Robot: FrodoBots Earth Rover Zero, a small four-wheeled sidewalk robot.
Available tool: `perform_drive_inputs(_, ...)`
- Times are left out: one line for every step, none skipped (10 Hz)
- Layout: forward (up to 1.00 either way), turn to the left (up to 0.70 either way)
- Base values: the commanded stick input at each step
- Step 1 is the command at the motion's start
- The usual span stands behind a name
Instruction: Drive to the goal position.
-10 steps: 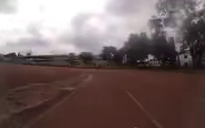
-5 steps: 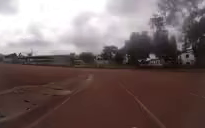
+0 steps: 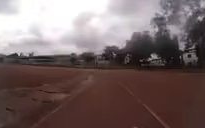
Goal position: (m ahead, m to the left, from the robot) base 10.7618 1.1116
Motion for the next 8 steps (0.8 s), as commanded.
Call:
perform_drive_inputs(1.0,-0.24)
perform_drive_inputs(1.0,-0.12)
perform_drive_inputs(1.0,-0.03)
perform_drive_inputs(1.0,0.0)
perform_drive_inputs(1.0,0.0)
perform_drive_inputs(1.0,0.0)
perform_drive_inputs(1.0,0.0)
perform_drive_inputs(1.0,0.0)
